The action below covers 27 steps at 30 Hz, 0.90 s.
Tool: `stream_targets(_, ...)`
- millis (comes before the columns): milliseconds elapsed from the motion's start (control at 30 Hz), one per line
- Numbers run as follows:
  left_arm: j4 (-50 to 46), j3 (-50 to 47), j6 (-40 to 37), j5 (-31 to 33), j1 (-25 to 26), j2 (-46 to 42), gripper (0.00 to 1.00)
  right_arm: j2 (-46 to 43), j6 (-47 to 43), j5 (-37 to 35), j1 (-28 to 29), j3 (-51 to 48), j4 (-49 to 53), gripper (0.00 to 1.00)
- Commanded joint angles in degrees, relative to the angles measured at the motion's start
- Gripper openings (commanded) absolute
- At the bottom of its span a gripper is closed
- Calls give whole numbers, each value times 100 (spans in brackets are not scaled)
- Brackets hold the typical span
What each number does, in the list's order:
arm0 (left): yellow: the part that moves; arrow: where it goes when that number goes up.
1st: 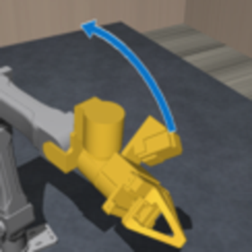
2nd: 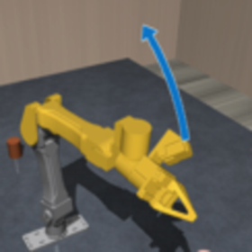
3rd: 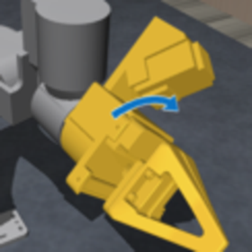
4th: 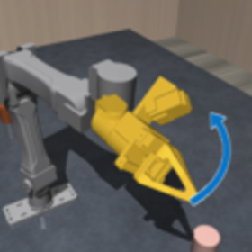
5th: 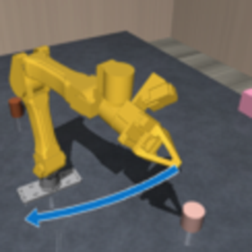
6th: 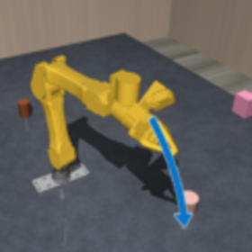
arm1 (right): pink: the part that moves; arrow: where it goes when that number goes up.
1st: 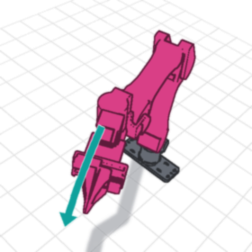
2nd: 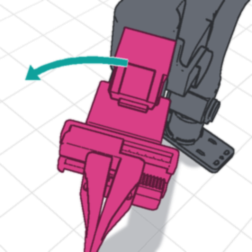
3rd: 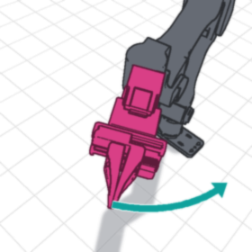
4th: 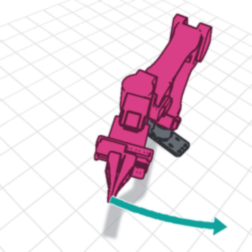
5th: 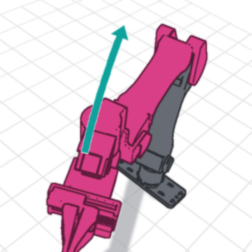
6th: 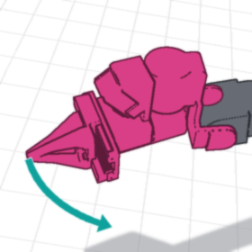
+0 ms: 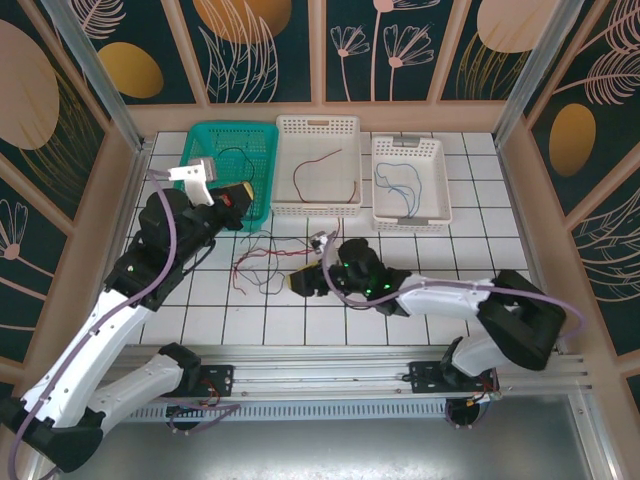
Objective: Untangle the cables
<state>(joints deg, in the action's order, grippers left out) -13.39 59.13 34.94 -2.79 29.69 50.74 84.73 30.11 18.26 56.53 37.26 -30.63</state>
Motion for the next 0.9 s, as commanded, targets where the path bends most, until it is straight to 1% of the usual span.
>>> stream_targets(0,413,-69,322,-203,49,-99,0,532,-43,-40,285,456,-964,54)
stream_targets(100,438,-71,389,-210,93,-126,0,950,-41,-84,411,693,-1261,52)
stream_targets(200,382,-32,365,-162,124,-157,0,1179,-78,-127,431,871,-1271,50)
stream_targets(600,293,36,321,-57,160,-153,0,1727,-150,-225,699,911,-1410,48)
stream_targets(867,258,72,351,-51,169,-152,0,2034,-172,-517,756,1098,-1365,44)
